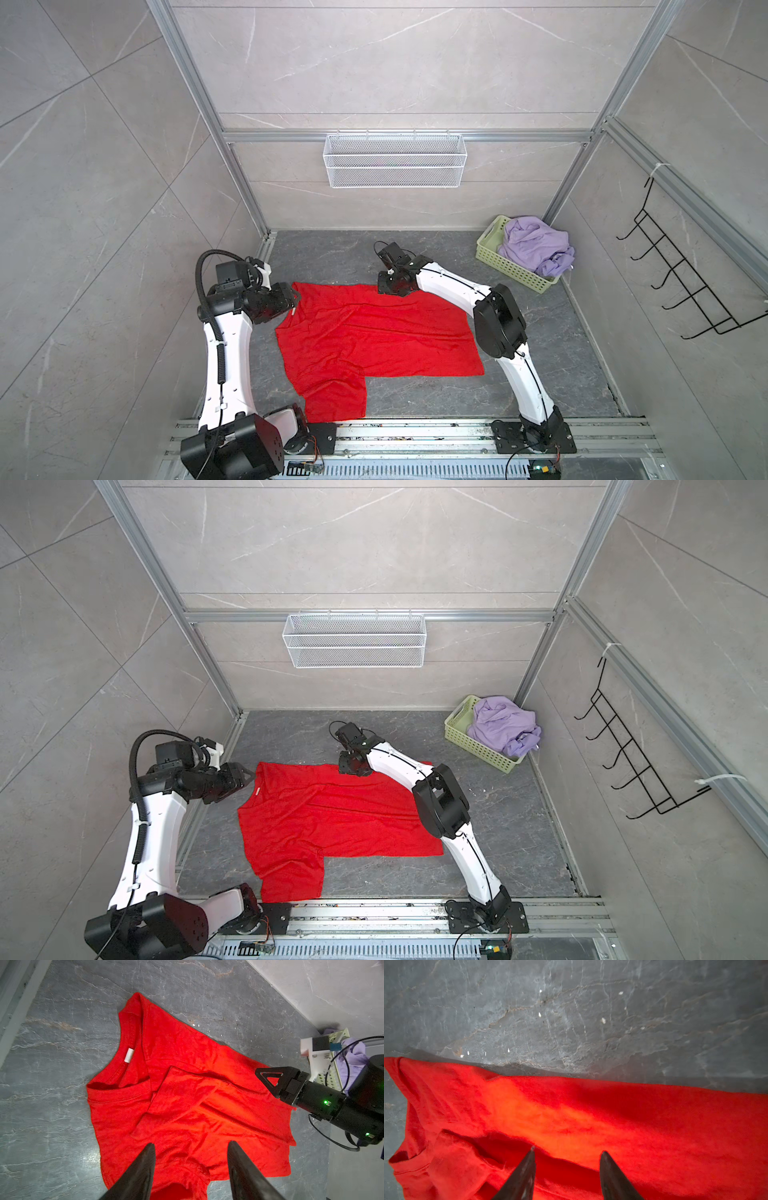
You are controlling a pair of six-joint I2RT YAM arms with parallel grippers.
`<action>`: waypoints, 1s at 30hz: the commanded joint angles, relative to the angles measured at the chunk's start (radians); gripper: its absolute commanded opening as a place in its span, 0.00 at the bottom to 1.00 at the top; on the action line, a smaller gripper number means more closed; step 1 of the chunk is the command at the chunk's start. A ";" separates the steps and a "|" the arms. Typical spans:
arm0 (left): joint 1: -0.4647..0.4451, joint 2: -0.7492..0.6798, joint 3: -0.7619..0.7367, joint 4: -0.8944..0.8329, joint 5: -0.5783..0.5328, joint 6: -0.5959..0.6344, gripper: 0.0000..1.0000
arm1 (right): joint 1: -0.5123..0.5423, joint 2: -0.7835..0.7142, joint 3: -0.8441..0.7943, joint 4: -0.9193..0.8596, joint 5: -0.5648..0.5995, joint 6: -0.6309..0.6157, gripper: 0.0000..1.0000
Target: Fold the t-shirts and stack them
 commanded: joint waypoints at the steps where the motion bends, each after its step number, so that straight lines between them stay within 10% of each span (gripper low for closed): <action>1: 0.003 0.075 0.041 0.089 0.027 -0.027 0.59 | 0.004 -0.048 -0.035 -0.014 0.030 -0.011 0.52; 30: -0.185 0.646 0.023 0.318 -0.072 -0.209 0.42 | -0.012 -0.209 -0.366 0.123 0.102 0.079 0.52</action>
